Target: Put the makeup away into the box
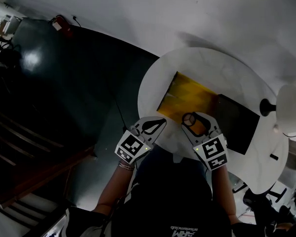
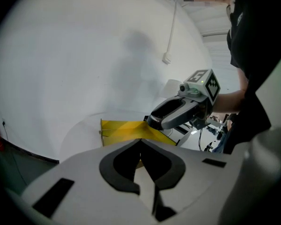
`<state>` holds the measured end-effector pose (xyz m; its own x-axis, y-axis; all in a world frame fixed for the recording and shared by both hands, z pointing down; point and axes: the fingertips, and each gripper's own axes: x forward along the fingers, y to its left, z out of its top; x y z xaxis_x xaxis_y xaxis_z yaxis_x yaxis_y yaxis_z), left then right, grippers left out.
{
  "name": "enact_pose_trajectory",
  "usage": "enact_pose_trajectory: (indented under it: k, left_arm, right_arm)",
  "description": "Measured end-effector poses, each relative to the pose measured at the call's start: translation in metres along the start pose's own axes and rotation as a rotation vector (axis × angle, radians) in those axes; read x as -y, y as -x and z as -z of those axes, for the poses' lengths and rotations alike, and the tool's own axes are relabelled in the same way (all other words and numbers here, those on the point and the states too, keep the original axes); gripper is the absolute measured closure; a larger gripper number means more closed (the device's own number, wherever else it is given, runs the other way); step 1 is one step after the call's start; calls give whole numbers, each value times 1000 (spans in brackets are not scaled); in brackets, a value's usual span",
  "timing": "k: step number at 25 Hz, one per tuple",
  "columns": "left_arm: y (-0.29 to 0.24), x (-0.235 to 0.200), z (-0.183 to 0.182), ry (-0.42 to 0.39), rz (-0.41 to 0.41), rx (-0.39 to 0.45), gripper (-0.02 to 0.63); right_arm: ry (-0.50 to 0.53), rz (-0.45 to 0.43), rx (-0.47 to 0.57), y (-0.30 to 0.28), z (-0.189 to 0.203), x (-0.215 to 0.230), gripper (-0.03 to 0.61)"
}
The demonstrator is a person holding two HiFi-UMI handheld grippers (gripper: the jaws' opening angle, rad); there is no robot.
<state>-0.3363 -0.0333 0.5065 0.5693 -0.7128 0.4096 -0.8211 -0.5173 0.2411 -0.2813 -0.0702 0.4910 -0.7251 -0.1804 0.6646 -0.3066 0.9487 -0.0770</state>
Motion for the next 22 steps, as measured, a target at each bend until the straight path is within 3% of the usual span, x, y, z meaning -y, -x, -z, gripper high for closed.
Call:
enact_pose_trajectory:
  k: [22]
  left_arm:
    - [11, -100, 39, 99, -88, -75, 597]
  right_arm:
    - [-86, -95, -147, -95, 6, 6, 350]
